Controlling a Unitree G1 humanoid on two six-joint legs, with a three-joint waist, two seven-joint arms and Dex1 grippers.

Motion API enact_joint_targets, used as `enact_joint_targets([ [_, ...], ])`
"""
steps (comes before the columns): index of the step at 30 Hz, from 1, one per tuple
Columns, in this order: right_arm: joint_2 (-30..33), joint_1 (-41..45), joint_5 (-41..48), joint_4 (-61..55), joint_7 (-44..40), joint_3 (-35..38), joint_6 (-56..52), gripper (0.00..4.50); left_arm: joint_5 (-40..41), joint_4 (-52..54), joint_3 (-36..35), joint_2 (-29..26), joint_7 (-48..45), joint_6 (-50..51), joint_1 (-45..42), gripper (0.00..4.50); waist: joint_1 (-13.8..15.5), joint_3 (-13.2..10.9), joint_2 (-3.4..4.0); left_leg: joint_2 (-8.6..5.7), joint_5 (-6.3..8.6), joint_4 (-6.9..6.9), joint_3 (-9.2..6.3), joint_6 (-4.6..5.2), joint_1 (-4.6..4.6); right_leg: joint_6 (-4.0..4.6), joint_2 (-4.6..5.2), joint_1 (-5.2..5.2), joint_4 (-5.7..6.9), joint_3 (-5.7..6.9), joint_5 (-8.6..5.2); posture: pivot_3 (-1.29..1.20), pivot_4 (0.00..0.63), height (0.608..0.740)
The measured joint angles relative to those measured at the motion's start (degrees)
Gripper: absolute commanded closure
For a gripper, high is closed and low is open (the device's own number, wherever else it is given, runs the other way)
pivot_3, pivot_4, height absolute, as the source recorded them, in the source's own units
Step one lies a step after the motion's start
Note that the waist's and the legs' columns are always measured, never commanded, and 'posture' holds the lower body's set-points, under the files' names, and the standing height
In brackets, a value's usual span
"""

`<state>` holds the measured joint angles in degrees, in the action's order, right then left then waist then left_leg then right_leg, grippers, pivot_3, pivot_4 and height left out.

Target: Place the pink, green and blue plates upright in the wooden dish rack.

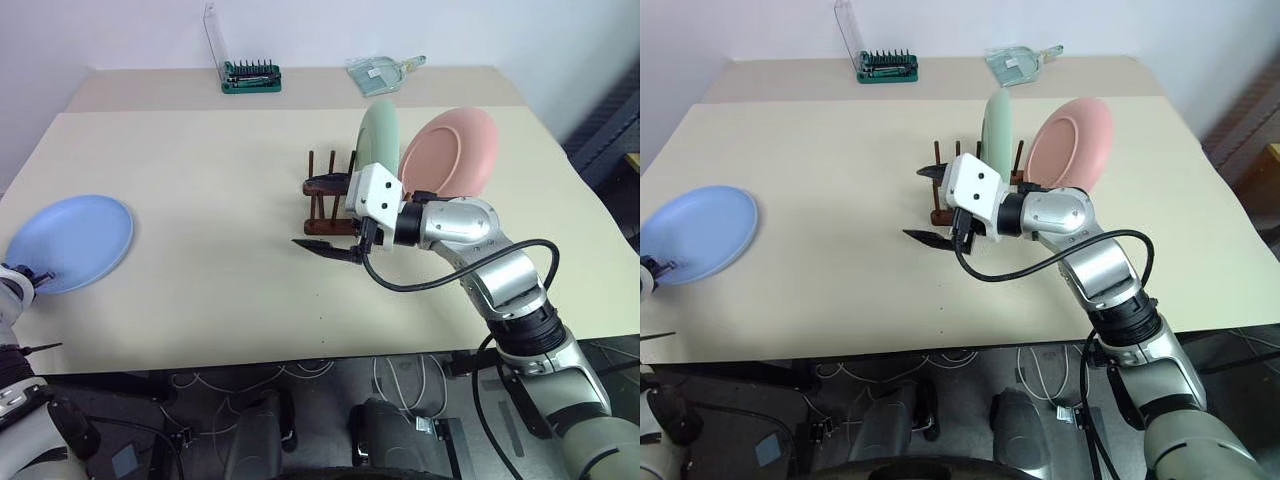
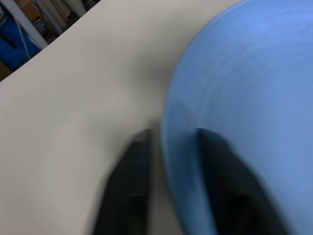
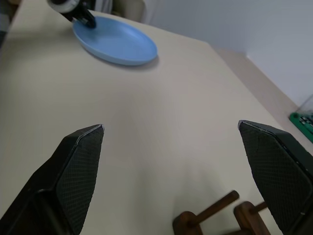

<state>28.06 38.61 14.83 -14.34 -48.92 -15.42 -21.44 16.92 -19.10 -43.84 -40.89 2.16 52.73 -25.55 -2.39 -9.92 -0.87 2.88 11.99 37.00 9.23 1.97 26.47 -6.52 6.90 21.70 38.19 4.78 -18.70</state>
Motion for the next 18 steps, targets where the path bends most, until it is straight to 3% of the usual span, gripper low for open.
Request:
enact_joint_targets([
  [9, -0.1, -1.0, -0.1, -0.1, 0.6, 0.6, -0.8, 0.00, 2.7, 5.9, 1.7, 5.8, -2.6, -6.2, -3.3, 4.47, 1.2, 0.1, -0.10, -0.05, 0.00, 0.02, 0.00, 0.00, 0.01, 0.01, 0.05, -0.04, -0.03, 0.01, 0.01, 0.00, 0.150, 0.732],
  [15, -1.2, 2.5, -7.0, 1.2, 4.5, 0.1, 4.0, 0.00, 8.6, 20.8, 10.8, 13.1, -8.7, -13.8, -10.4, 4.47, 1.5, 0.0, -0.19, -0.07, -0.07, 0.03, 0.02, 0.16, 0.11, 0.00, 0.04, -0.21, -0.06, 0.01, 0.01, 0.00, 0.150, 0.732],
  [18, -1.5, 4.2, -13.2, 3.8, 7.4, -1.3, 8.5, 0.00, 7.8, 24.0, 15.6, 15.1, -8.0, -15.9, -13.3, 4.47, 1.0, 0.0, -0.16, -0.03, -0.12, 0.01, 0.09, 0.15, 0.00, 0.00, 0.00, -0.22, -0.02, 0.00, 0.01, 0.00, 0.150, 0.732],
])
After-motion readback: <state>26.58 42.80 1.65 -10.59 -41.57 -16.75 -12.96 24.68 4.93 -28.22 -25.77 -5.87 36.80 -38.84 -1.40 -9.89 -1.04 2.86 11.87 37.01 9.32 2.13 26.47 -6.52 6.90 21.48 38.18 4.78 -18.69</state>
